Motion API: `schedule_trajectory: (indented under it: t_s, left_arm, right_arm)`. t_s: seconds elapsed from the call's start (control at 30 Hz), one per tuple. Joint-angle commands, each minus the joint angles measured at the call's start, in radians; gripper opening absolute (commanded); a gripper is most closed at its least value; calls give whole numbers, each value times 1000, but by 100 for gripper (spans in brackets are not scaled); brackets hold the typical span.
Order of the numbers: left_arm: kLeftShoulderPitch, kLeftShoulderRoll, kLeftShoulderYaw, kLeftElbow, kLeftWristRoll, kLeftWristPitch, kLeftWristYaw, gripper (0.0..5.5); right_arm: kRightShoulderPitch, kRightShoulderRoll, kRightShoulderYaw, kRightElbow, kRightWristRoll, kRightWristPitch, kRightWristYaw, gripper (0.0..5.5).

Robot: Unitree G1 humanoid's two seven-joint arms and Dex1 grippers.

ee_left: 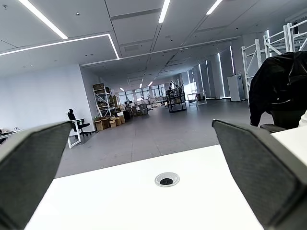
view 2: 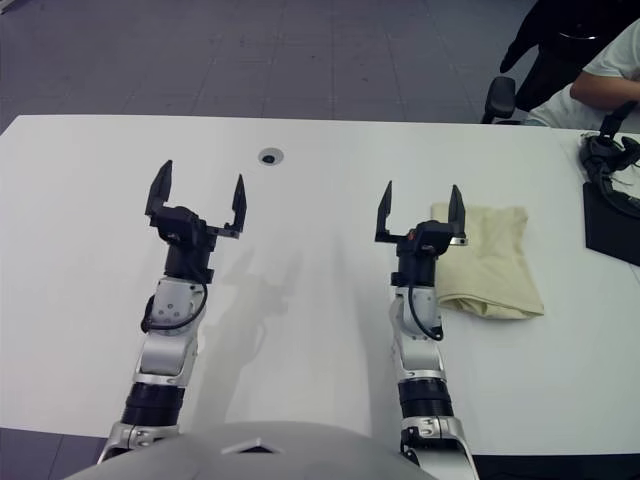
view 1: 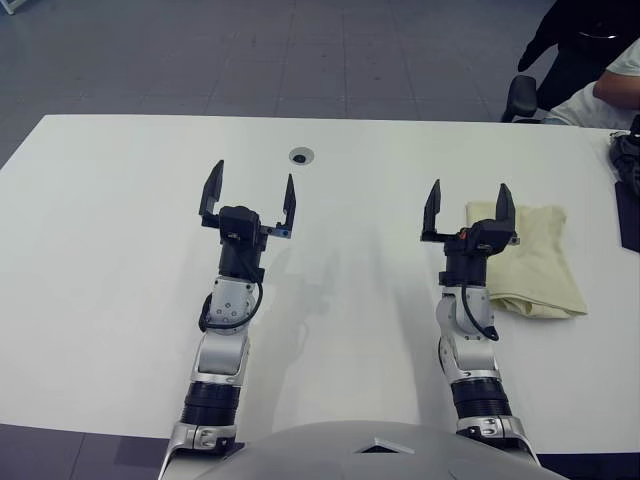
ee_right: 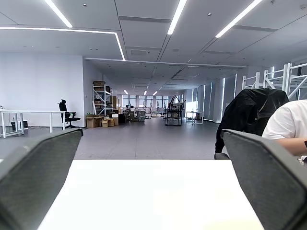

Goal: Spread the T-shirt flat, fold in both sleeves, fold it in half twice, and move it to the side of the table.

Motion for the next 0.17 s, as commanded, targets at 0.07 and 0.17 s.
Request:
schedule_trajectory:
  t_s: [0.07, 0.17]
  left_arm:
    - [-1, -11, 9, 26, -11, -23, 11, 540]
    - [0, -8, 13, 34, -13, -33, 13, 540]
  right_arm:
    - [-28, 8, 1, -48, -1, 35, 20, 536]
    - [-20, 12, 20, -46, -72, -7, 5, 536]
